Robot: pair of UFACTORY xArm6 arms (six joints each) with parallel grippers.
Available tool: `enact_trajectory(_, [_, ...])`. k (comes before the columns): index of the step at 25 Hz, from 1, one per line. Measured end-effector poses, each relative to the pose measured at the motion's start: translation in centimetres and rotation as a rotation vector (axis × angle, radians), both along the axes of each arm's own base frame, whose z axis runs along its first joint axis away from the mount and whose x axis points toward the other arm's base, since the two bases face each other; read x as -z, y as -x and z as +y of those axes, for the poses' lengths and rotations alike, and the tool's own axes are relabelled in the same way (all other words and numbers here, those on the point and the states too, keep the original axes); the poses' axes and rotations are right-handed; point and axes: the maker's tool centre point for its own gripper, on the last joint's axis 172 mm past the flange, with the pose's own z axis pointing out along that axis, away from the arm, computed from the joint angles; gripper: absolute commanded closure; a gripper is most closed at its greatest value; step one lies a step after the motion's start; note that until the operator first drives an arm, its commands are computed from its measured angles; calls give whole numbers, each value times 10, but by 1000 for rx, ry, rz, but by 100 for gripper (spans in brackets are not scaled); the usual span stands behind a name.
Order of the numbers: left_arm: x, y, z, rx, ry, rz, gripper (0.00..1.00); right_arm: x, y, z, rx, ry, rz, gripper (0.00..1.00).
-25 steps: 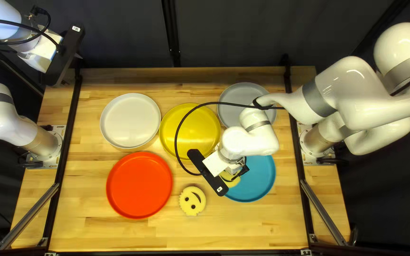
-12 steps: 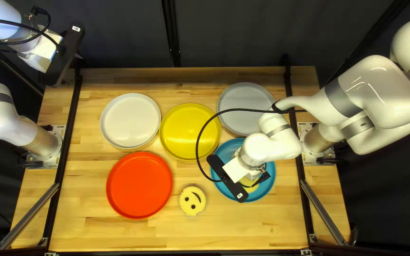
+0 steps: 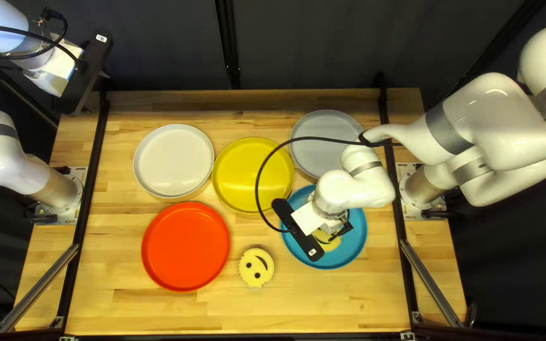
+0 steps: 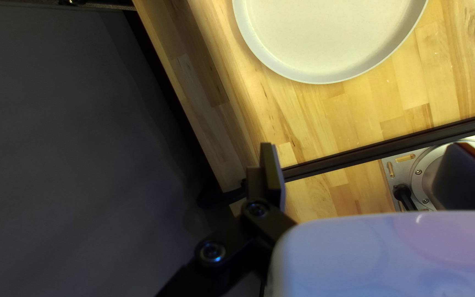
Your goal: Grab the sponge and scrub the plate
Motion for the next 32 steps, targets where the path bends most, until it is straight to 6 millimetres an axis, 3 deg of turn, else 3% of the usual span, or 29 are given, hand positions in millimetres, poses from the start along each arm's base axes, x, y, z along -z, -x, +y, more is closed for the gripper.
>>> enact_trajectory(6, [0, 0, 0, 0, 0, 0, 0, -1, -12, -21, -7, 6, 1, 100])
enact_trajectory(12, [0, 0, 0, 0, 0, 0, 0, -2, 15, -29, 8, -1, 5, 100])
enact_trajectory(24, [0, 0, 0, 0, 0, 0, 0, 3, 84, -21, 45, -26, 47, 100])
enact_trajectory(28, [0, 0, 0, 0, 0, 0, 0, 4, 91, -27, 50, -38, 63, 100])
enact_trajectory(32, [0, 0, 0, 0, 0, 0, 0, 2, 78, -30, 50, -42, 61, 100])
